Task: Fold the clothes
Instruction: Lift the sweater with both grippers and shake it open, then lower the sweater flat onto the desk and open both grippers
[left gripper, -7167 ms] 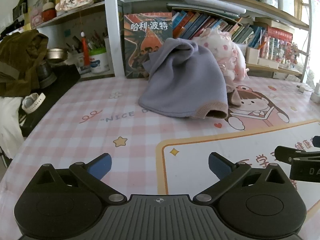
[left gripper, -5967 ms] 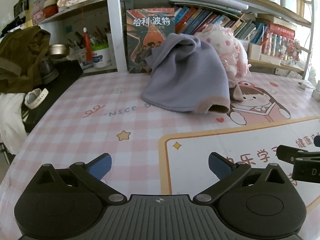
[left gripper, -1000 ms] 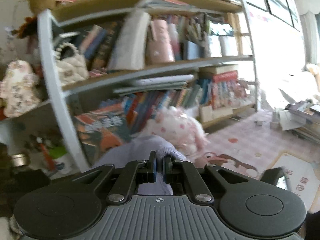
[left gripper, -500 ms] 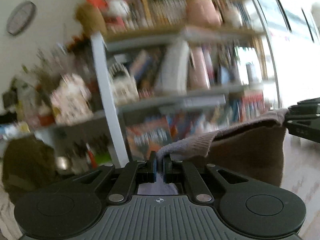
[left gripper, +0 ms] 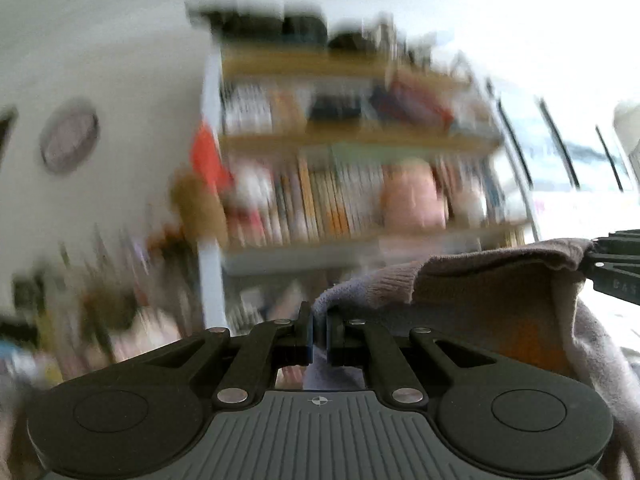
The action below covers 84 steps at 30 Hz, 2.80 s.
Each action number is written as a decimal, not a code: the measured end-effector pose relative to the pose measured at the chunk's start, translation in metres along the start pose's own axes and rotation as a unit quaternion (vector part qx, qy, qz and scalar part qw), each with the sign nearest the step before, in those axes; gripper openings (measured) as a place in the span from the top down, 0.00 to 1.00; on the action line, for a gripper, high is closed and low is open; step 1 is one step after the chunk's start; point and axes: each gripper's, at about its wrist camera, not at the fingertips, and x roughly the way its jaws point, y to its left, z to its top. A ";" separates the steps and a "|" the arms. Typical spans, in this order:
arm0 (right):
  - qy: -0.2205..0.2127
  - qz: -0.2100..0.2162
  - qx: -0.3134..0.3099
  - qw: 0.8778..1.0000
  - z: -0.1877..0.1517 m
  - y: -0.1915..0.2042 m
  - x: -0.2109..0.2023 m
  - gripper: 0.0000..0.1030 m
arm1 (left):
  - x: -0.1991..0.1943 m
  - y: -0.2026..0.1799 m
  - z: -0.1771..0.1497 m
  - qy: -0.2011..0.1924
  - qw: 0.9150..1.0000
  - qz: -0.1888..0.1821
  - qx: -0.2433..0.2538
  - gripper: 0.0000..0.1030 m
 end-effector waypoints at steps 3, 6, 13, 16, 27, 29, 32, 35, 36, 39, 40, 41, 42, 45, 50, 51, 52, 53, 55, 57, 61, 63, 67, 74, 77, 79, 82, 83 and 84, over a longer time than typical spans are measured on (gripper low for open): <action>0.144 0.029 0.033 0.989 -0.052 -0.008 0.030 0.94 | 0.047 -0.001 -0.049 0.136 0.990 -0.028 -0.029 0.94; 0.264 0.047 0.051 0.962 -0.111 -0.011 0.056 0.94 | 0.085 -0.011 -0.109 0.231 0.972 -0.038 -0.014 0.94; 0.389 0.049 0.025 0.920 -0.241 -0.002 0.114 0.94 | 0.165 -0.026 -0.192 0.337 0.941 -0.026 0.030 0.92; 0.415 0.051 0.025 0.908 -0.266 -0.003 0.149 0.94 | 0.185 -0.028 -0.200 0.373 0.927 -0.017 0.032 0.78; 0.494 0.020 -0.006 0.869 -0.347 -0.009 0.233 0.94 | 0.096 -0.030 -0.197 0.388 0.920 -0.018 0.044 0.32; 0.510 0.010 -0.014 0.860 -0.363 -0.009 0.239 0.94 | 0.075 -0.032 -0.203 0.401 0.915 -0.014 0.040 0.32; 0.531 0.008 -0.035 0.846 -0.384 -0.003 0.240 0.82 | 0.055 -0.034 -0.215 0.428 0.904 -0.001 0.024 0.32; 0.519 0.003 -0.054 0.853 -0.384 -0.001 0.230 0.52 | 0.043 -0.034 -0.224 0.444 0.896 0.012 0.004 0.32; 0.511 0.009 -0.047 0.858 -0.379 -0.003 0.225 0.47 | 0.040 -0.034 -0.226 0.447 0.894 0.014 0.000 0.32; 0.490 0.029 -0.027 0.871 -0.356 -0.003 0.201 0.39 | 0.035 -0.037 -0.232 0.452 0.892 0.014 0.003 0.32; 0.483 0.036 -0.020 0.874 -0.348 -0.003 0.193 0.38 | 0.034 -0.038 -0.234 0.454 0.891 0.013 0.005 0.32; 0.479 0.043 -0.013 0.877 -0.340 0.000 0.181 0.37 | 0.033 -0.039 -0.235 0.455 0.890 0.012 0.008 0.32; 0.475 0.050 -0.006 0.879 -0.332 0.002 0.169 0.35 | 0.032 -0.040 -0.237 0.456 0.890 0.011 0.010 0.32; 0.470 0.071 0.012 0.880 -0.312 0.012 0.131 0.31 | 0.030 -0.046 -0.240 0.456 0.890 0.008 0.017 0.32; 0.480 0.080 0.023 0.874 -0.292 0.032 0.061 0.26 | 0.024 -0.057 -0.244 0.449 0.893 -0.002 0.031 0.32; 0.483 0.078 0.025 0.872 -0.290 0.035 0.048 0.26 | 0.023 -0.060 -0.244 0.448 0.894 -0.005 0.033 0.32; 0.488 0.075 0.029 0.869 -0.288 0.038 0.035 0.26 | 0.022 -0.062 -0.245 0.447 0.894 -0.009 0.036 0.32; 0.493 0.071 0.035 0.866 -0.288 0.040 0.026 0.26 | 0.021 -0.064 -0.246 0.447 0.893 -0.011 0.039 0.32; 0.505 0.064 0.046 0.860 -0.286 0.043 0.007 0.26 | 0.018 -0.068 -0.250 0.451 0.891 -0.012 0.044 0.32; 0.516 0.057 0.056 0.853 -0.285 0.046 -0.011 0.27 | 0.017 -0.072 -0.253 0.455 0.889 -0.014 0.048 0.32; 0.520 0.053 0.052 0.851 -0.283 0.057 -0.029 0.28 | 0.014 -0.080 -0.261 0.463 0.883 -0.020 0.073 0.32; 0.530 0.061 0.045 0.845 -0.287 0.062 -0.030 0.32 | 0.012 -0.084 -0.262 0.456 0.885 -0.022 0.092 0.32; 0.542 0.071 0.048 0.836 -0.291 0.069 -0.032 0.37 | 0.015 -0.085 -0.264 0.450 0.886 -0.029 0.108 0.47; 0.548 0.066 0.059 0.832 -0.291 0.073 -0.033 0.43 | 0.032 -0.072 -0.262 0.434 0.889 -0.020 0.145 0.96; 0.548 0.063 0.056 0.832 -0.290 0.075 -0.034 0.44 | 0.047 -0.028 -0.243 0.419 0.901 0.024 0.111 0.96; 0.548 0.061 0.053 0.833 -0.290 0.076 -0.034 0.44 | 0.062 0.008 -0.236 0.414 0.904 0.058 0.092 0.96; 0.551 0.056 0.052 0.831 -0.290 0.078 -0.034 0.45 | 0.087 0.065 -0.226 0.403 0.906 0.111 0.060 0.96; 0.552 0.054 0.052 0.831 -0.289 0.078 -0.034 0.45 | 0.096 0.079 -0.225 0.401 0.907 0.117 0.058 0.96; 0.553 0.053 0.051 0.830 -0.289 0.079 -0.033 0.46 | 0.105 0.090 -0.225 0.399 0.907 0.122 0.060 0.96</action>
